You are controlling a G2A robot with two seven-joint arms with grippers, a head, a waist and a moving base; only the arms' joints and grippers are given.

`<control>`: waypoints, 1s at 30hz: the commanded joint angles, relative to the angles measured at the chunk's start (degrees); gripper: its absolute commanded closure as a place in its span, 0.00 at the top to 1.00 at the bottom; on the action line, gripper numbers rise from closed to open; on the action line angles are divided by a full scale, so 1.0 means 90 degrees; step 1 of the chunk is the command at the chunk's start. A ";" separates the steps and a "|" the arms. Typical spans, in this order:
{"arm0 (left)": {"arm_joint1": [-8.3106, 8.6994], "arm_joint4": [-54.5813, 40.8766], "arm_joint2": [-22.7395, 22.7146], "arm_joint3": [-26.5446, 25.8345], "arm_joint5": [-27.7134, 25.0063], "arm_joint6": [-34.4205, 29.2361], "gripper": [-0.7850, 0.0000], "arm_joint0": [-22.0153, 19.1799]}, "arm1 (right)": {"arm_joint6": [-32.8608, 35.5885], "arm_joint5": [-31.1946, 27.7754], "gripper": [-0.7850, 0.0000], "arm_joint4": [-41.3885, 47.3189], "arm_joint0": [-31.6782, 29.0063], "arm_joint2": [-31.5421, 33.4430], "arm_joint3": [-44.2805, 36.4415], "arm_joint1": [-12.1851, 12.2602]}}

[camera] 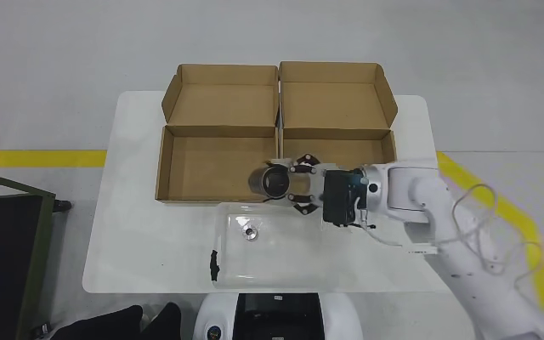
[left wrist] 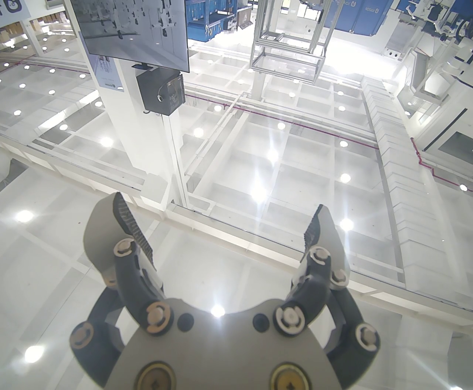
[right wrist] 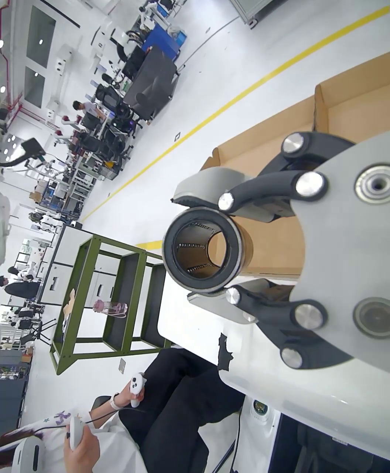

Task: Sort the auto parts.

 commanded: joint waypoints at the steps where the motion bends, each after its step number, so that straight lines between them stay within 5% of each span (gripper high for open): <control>1: 0.0000 0.0000 0.0000 0.0000 0.0000 0.0000 1.00 0.0000 | -0.0040 0.0087 0.00 0.0073 0.0103 -0.0203 0.0207 -0.0060; 30: 0.0000 0.0000 0.0000 0.0000 0.0000 0.0000 1.00 0.0000 | 0.0681 0.1573 0.00 -0.0211 0.2154 -0.2926 0.3234 -0.1509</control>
